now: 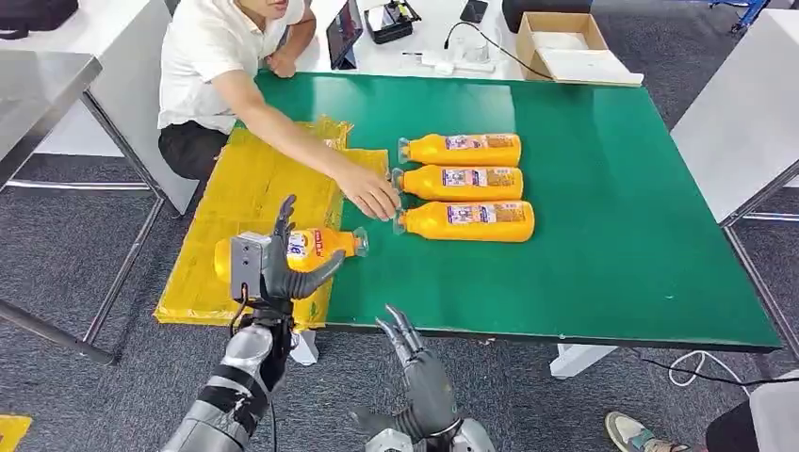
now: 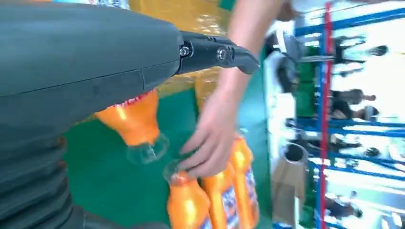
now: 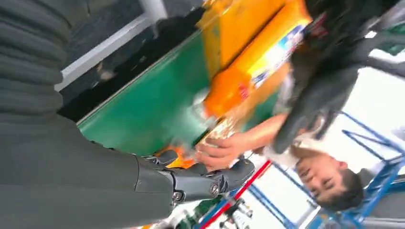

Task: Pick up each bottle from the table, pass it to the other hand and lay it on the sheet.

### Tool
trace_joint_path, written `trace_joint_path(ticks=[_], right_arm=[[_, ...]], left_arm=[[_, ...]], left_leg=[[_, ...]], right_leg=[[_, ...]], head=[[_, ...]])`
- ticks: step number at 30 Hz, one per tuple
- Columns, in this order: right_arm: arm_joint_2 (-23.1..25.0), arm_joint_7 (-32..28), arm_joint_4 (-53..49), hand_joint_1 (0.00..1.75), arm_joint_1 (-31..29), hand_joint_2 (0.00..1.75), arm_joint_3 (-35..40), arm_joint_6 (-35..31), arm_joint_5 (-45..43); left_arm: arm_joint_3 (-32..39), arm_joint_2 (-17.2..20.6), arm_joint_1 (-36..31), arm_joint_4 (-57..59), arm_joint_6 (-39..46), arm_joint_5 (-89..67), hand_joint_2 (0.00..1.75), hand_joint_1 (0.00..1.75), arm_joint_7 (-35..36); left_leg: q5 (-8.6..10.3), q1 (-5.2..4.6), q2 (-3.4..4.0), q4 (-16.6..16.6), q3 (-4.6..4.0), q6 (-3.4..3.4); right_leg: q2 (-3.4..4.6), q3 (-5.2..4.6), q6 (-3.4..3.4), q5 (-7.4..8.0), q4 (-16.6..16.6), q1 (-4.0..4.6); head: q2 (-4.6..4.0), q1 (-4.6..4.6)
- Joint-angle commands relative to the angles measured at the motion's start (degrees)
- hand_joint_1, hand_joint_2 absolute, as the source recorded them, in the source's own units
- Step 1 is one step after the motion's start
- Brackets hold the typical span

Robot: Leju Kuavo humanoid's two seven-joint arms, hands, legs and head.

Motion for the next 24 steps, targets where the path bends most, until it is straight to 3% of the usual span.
trace_joint_path(ticks=[1,3,5,11,24], right_arm=[[-8.22,10.22,-3.41,0.00,0.21,1.75,-18.25,-3.48,10.69],[-9.03,8.68,-2.09,0.00,-0.91,1.75,-24.04,-1.75,11.81],[-8.48,8.05,-1.15,0.00,-1.42,1.75,-26.87,-0.58,11.90],[-9.31,9.64,2.18,0.00,-4.24,1.75,-28.17,-0.28,14.51],[-9.35,13.02,23.02,0.00,-19.14,1.75,-24.66,-1.04,22.82]], left_arm=[[-6.71,5.62,13.99,-19.45,12.17,-8.38,1.75,0.00,-1.93],[-6.48,5.95,16.22,-21.82,12.71,-9.99,1.75,0.00,-2.10],[-6.29,5.97,17.07,-22.81,12.98,-10.44,1.75,0.00,-2.28],[-5.81,5.61,18.00,-24.20,13.31,-10.70,1.75,0.00,-2.59],[-8.06,4.50,13.75,-18.80,13.79,-10.47,1.75,0.00,-3.13]], left_leg=[[-0.06,-0.03,0.18,-0.09,0.20,-0.05],[-0.19,0.00,0.23,-0.08,0.44,-0.10],[-0.06,-0.05,0.13,-0.04,0.16,-0.04],[-0.18,0.06,0.19,-0.01,0.39,-0.15],[-0.03,0.03,0.13,-0.06,0.29,-0.08]], right_leg=[[0.15,0.12,-0.06,-0.01,-0.07,-0.02],[0.18,0.35,-0.13,-0.11,-0.10,0.02],[0.10,0.07,-0.05,-0.02,-0.03,-0.03],[0.15,0.31,-0.21,-0.10,-0.02,0.09],[0.10,0.23,-0.11,0.02,-0.06,0.05]], head=[[0.00,-0.04],[0.00,0.00],[0.00,-0.02],[0.00,-0.02],[0.00,-0.04]])
